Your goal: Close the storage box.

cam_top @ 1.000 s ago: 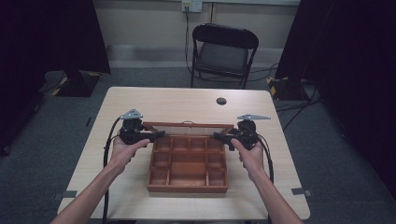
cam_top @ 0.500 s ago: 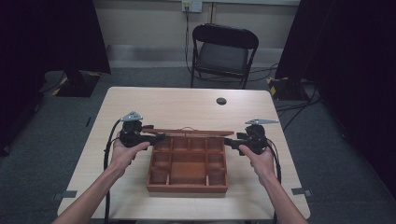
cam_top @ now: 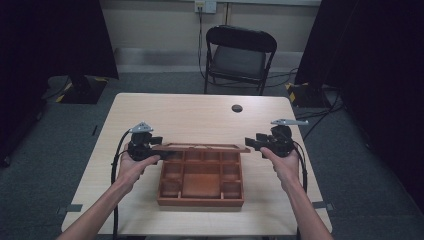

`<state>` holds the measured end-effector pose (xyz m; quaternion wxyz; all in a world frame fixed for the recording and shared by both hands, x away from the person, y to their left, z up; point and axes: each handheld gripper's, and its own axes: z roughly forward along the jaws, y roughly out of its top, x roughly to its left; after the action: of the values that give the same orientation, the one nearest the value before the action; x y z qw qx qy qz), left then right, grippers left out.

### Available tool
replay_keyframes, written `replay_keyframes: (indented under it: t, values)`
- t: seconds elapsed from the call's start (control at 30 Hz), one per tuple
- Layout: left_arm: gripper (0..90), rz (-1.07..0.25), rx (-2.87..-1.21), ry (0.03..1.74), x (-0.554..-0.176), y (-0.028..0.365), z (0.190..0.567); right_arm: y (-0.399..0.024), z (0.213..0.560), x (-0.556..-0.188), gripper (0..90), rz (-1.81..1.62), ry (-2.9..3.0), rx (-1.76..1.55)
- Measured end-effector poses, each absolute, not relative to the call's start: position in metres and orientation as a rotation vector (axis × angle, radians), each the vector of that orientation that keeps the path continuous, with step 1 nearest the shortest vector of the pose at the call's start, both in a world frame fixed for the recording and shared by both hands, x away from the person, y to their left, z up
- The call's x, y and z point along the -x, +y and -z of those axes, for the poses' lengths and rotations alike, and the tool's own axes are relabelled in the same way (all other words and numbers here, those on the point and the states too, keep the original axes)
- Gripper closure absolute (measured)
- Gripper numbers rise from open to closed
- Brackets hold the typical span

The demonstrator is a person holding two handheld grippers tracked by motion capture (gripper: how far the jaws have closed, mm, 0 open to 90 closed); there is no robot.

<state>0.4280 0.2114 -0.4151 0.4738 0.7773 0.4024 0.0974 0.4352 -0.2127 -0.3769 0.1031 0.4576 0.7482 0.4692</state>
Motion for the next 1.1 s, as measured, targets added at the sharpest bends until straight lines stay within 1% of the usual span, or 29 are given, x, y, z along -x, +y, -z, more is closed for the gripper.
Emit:
replay_keyframes:
  t: [0.17, 0.47, 0.7, 0.83, 1.1]
  values:
    - [18.3, -0.245, -1.896, 0.987, -0.426, 0.211, 0.416, -0.197, 0.357, -0.435, 41.8, -1.458, 2.26, -1.277]
    - [16.8, -0.258, -1.889, 0.98, -0.421, 0.215, 0.416, -0.16, 0.327, -0.425, 52.7, -1.583, 2.398, -1.063]
    - [16.0, -0.268, -1.902, 0.966, -0.418, 0.216, 0.415, -0.128, 0.322, -0.416, 60.5, -1.602, 2.566, -0.928]
    - [16.2, -0.276, -1.897, 0.962, -0.415, 0.216, 0.415, -0.117, 0.319, -0.414, 66.0, -1.616, 2.625, -0.873]
    - [16.7, -0.279, -1.881, 0.958, -0.411, 0.216, 0.418, -0.1, 0.323, -0.411, 72.4, -1.618, 2.734, -0.819]
